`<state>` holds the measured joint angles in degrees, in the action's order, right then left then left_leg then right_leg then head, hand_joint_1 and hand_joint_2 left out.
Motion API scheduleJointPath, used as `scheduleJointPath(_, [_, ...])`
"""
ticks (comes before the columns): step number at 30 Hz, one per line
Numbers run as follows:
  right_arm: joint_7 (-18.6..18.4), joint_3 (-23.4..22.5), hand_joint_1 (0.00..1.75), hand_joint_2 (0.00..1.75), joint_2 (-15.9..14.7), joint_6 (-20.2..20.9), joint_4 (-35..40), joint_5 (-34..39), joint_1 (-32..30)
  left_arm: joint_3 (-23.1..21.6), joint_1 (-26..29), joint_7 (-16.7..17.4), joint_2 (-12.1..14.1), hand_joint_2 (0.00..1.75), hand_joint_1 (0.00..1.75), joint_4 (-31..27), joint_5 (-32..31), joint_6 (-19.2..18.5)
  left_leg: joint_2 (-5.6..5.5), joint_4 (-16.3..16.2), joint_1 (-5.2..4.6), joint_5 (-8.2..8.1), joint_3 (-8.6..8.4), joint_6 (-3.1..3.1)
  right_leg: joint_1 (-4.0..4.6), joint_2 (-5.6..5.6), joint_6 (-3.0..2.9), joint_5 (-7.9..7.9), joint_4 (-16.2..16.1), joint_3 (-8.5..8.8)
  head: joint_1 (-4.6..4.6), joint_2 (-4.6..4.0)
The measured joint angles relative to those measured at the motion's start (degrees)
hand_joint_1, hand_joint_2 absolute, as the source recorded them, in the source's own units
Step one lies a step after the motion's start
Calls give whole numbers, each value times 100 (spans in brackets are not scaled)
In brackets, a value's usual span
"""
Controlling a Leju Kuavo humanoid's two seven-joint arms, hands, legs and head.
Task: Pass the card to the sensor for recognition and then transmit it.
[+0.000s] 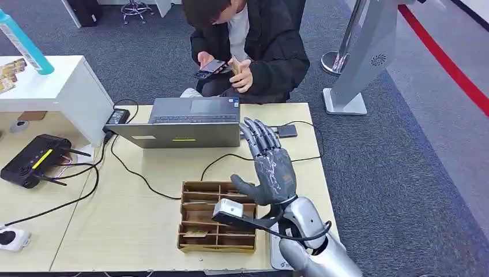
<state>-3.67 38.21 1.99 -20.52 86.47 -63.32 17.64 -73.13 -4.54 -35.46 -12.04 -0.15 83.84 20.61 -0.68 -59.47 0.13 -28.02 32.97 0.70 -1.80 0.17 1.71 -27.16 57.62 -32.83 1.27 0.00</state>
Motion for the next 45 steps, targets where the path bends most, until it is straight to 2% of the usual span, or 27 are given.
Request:
scheduleJointPath(1, [529,85,0,175,-55,-33,304,616,-295,-156,109,-236,-4,0,0,0,18,-85,1,0,-1,0,1,1,-1,0,0,0,0,-3,-2,0])
scheduleJointPath(8, [847,216,0,175,-133,-18,395,963,-514,-195,172,-319,-7,0,0,0,7,-199,1,0,0,1,1,0,0,0,0,0,0,-3,-2,0])
scheduleJointPath(12, [869,291,0,175,-175,-15,376,1000,-587,-202,179,-321,-7,0,0,0,-17,-232,1,0,0,1,3,0,0,0,0,0,0,-3,-2,0])
scheduleJointPath(23, [869,382,0,175,-238,-13,203,996,-597,-210,185,-323,2,0,0,0,-70,-262,1,0,0,1,2,0,0,0,0,0,0,-3,-2,0])
scheduleJointPath(28, [786,470,0,175,-286,144,24,846,-536,-247,186,-323,4,0,0,0,-162,-262,0,0,0,1,4,0,0,-2,0,0,0,-3,0,0])
scheduleJointPath(34, [509,703,0,175,-308,186,-455,537,-298,-252,185,-190,13,0,0,0,74,-31,0,0,0,2,3,0,0,-2,0,1,0,-3,-2,0])
scheduleJointPath(41, [131,861,0,175,-345,184,-798,155,-189,-252,181,-185,13,0,0,0,-31,-9,-1,0,0,2,4,0,0,-2,0,1,0,-3,0,0])
scheduleJointPath(45, [76,887,0,175,-369,188,-870,87,-165,-252,183,-186,13,0,0,0,-57,-9,0,0,0,1,4,0,0,-1,0,1,0,-3,-2,0])
